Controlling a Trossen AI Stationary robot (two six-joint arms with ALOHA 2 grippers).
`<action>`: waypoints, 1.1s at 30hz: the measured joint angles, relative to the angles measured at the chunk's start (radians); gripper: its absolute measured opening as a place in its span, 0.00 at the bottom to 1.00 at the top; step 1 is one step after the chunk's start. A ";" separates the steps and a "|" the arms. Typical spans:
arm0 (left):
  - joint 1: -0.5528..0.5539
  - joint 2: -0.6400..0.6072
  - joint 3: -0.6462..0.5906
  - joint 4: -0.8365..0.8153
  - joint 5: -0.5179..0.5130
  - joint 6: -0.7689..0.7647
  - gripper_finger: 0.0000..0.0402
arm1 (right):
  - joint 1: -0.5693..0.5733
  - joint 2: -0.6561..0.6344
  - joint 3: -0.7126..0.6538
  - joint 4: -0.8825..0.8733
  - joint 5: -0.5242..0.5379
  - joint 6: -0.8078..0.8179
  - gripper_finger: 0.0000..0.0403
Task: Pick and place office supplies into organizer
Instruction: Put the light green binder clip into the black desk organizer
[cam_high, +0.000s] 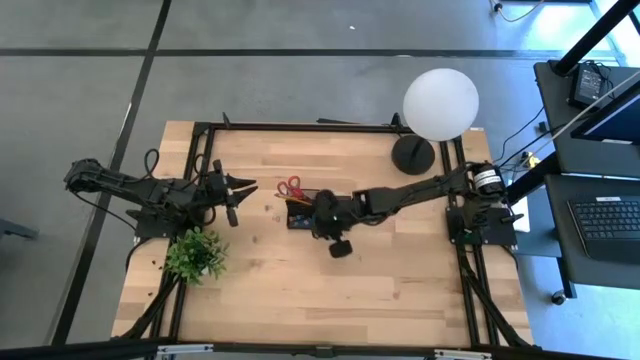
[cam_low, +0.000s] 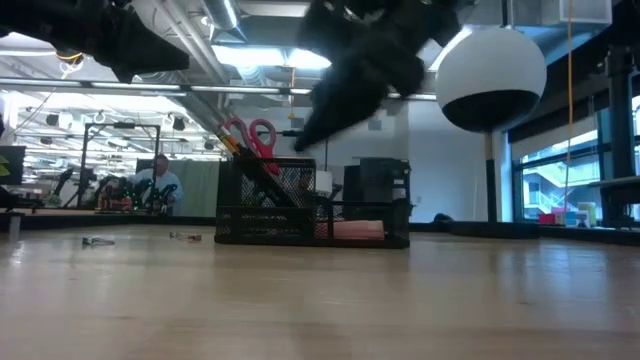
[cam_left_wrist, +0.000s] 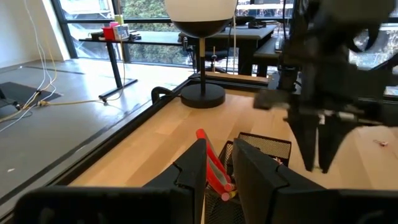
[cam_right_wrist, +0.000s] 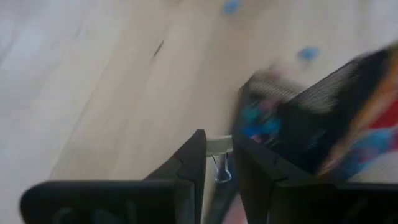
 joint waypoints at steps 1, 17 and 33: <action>0.000 0.000 0.000 0.000 0.000 0.000 0.18 | -0.009 0.000 0.017 0.009 0.005 0.006 0.18; 0.000 0.000 0.000 -0.047 0.000 0.002 0.18 | -0.025 0.059 0.058 0.074 0.085 0.084 0.18; 0.000 0.000 0.000 -0.053 0.000 0.002 0.18 | -0.020 0.151 0.058 0.045 0.174 0.157 0.18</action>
